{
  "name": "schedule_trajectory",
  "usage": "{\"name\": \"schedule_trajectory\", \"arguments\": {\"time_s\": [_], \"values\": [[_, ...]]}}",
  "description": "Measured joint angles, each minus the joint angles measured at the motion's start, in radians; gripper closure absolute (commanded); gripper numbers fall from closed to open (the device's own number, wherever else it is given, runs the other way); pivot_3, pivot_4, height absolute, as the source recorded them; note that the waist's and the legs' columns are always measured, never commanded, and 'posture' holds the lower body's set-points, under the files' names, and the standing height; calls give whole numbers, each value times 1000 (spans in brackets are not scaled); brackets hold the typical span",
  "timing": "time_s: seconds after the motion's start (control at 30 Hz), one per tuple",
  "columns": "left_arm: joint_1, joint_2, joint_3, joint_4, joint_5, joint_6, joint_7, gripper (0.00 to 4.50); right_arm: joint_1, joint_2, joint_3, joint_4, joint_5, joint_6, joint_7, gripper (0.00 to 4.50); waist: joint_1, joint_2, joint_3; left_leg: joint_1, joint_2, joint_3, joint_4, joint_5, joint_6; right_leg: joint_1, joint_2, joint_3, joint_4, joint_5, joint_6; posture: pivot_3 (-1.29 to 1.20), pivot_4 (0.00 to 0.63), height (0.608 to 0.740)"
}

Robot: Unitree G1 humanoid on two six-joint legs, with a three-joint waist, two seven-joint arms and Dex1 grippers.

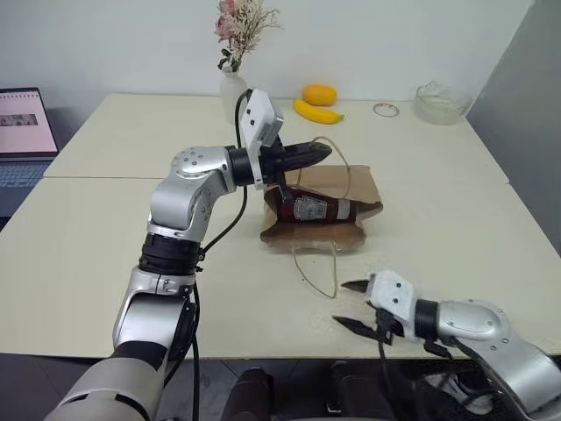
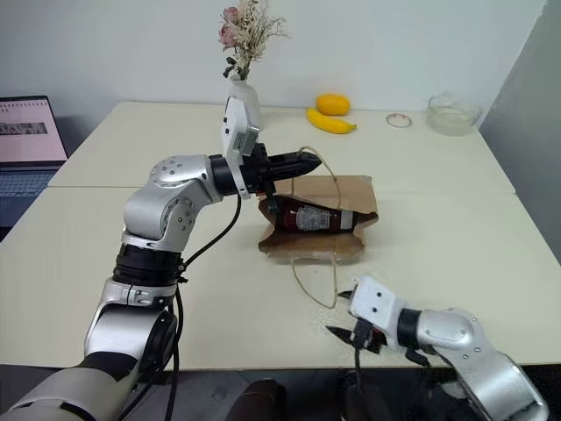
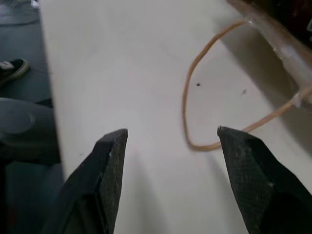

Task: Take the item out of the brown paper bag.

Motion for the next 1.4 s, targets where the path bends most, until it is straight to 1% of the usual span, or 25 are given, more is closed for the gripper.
{"name": "schedule_trajectory", "arguments": {"time_s": [0.03, 0.1, 0.2, 0.27, 0.3, 0.4, 0.5, 0.63, 0.7, 0.8, 0.9, 1.1, 1.23, 1.4], "values": [[1, -2, 0, 0, 0, 1, 0, 4500, -31, 39, -35, -10, 55, 24, -8, 1442, -3, 0, 0, 0, 0, 1, 0, 0, 0, 0, 1, 0, 1, 0, 0, 0, 150, 740], [0, -4, -1, 0, -4, 1, -1, 4500, -124, 106, -39, -16, 114, 61, -48, 1442, -11, 0, 0, 2, 0, 1, 0, 0, 0, 0, 1, 0, 2, 0, 0, 0, 150, 740], [-2, 1, 2, 3, -7, 1, -2, 4500, -244, 154, 24, 28, 100, 79, -115, 793, -14, 0, 0, 1, 0, 0, -1, 0, 0, 0, 2, 0, 1, 0, 0, 0, 150, 740], [-4, 5, 4, 5, -8, 0, 1, 4500, -307, 195, 92, 116, 59, 77, -155, 110, -15, 0, 0, 1, 0, 0, -1, 0, 0, -1, 2, 1, 1, 0, -1, 0, 150, 740], [-7, 8, 6, 7, -8, 0, 3, 4500, -334, 212, 126, 165, 35, 71, -169, 22, -15, 0, 0, 0, 0, 0, -1, 0, 0, -2, 2, 1, 1, 0, -1, 0, 150, 740], [-17, 20, 21, 18, -8, 0, 16, 4500, -427, 265, 215, 332, -68, 23, -220, 22, -15, 1, 0, -1, 0, 1, -1, 0, 0, -2, 0, 1, 1, 0, -1, 0, 150, 740], [-27, 29, 24, 26, -8, -1, 18, 4500, -530, 292, 286, 486, -187, -49, -270, 22, -18, 1, 0, -1, -1, 2, -1, 0, 0, -2, 0, 1, 0, 0, -1, 0, 150, 740], [-27, 35, 26, 27, -9, 0, 27, 4500, -659, 365, 333, 680, -309, -121, -335, 22, -21, 1, 0, -1, 0, 1, -1, 0, 0, -3, 0, 1, 0, 0, -1, 0, 150, 740], [-27, 37, 31, 27, -10, 0, 35, 4500, -703, 379, 351, 758, -367, -159, -357, 22, -21, 1, 0, -2, 0, 1, -1, 0, 0, -3, 0, 1, 1, 0, -1, 0, 150, 740], [-29, 40, 45, 27, -10, 0, 39, 4500, -754, 360, 411, 859, -487, -235, -378, 22, -21, 1, 1, -2, 0, 1, -1, 0, 0, -3, -1, 2, 0, 0, -1, 0, 150, 740], [-38, 42, 50, 28, -10, 0, 41, 4500, -790, 310, 493, 893, -613, -268, -357, 22, -21, 1, 1, -2, 0, 1, -1, 0, 0, -3, -1, 2, 0, 0, -1, 0, 150, 740], [-48, 46, 57, 36, -10, 0, 45, 4500, -830, 277, 564, 909, -743, -323, -267, 22, -25, 1, 1, -1, 0, 1, -1, 0, 0, -3, -1, 1, 1, 0, -1, 0, 150, 740], [-48, 48, 57, 38, -10, 0, 46, 4500, -876, 280, 595, 998, -816, -369, -221, 22, -25, 1, 1, -1, 0, 1, -1, 0, 0, -3, -1, 1, 2, 0, -1, 0, 150, 740], [-48, 50, 58, 38, -9, 0, 53, 4500, -975, 317, 620, 1197, -884, -464, -207, 22, -27, 1, 1, 0, 0, 1, -1, 0, 0, -3, -1, 1, 2, 0, -1, 0, 150, 740]]}}
